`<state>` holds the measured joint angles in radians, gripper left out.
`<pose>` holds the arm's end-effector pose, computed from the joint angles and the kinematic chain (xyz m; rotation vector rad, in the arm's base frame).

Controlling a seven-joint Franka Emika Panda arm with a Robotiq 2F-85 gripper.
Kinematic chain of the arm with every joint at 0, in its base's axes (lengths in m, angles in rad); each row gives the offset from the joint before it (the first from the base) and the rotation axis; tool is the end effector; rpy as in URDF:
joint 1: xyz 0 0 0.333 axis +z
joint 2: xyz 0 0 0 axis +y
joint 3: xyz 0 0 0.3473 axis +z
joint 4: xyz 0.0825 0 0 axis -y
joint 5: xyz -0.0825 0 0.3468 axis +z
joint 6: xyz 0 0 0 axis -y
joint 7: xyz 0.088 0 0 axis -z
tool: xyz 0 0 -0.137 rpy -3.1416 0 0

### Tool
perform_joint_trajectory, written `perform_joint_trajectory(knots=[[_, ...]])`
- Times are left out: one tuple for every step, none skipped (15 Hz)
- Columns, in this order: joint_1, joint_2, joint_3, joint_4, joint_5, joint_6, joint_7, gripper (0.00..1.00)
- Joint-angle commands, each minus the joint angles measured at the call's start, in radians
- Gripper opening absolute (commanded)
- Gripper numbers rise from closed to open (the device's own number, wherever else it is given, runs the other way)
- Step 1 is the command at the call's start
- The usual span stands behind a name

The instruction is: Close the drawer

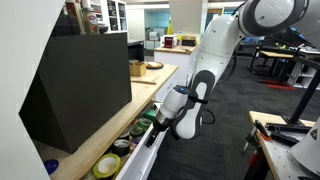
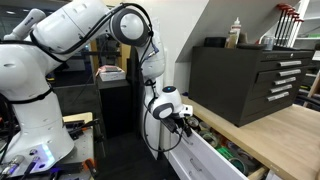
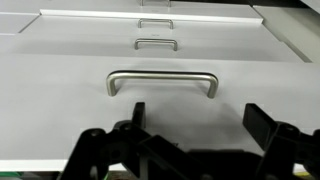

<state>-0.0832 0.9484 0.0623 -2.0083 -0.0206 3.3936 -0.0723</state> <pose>0.6132 -0.0123 0.0569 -3.0417 -0.0537 -0.6811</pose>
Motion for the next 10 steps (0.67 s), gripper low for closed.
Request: perform_joint_trajectory(knots=[[-0.019,0.035,0.018,0.111,-0.027,-0.052,0.011,1.00],[-0.014,0.041,0.015,0.135,-0.024,-0.062,0.011,1.00],[-0.012,0.046,0.015,0.157,-0.023,-0.072,0.010,1.00],[-0.010,0.050,0.014,0.178,-0.022,-0.076,0.009,1.00],[-0.008,0.055,0.013,0.198,-0.021,-0.080,0.009,1.00],[-0.008,0.060,0.015,0.220,-0.019,-0.089,0.010,1.00],[-0.008,0.064,0.016,0.240,-0.018,-0.097,0.011,1.00],[-0.007,0.070,0.018,0.261,-0.016,-0.104,0.011,1.00],[-0.004,0.077,0.015,0.281,-0.015,-0.109,0.011,1.00],[-0.002,0.082,0.014,0.296,-0.014,-0.114,0.011,1.00]])
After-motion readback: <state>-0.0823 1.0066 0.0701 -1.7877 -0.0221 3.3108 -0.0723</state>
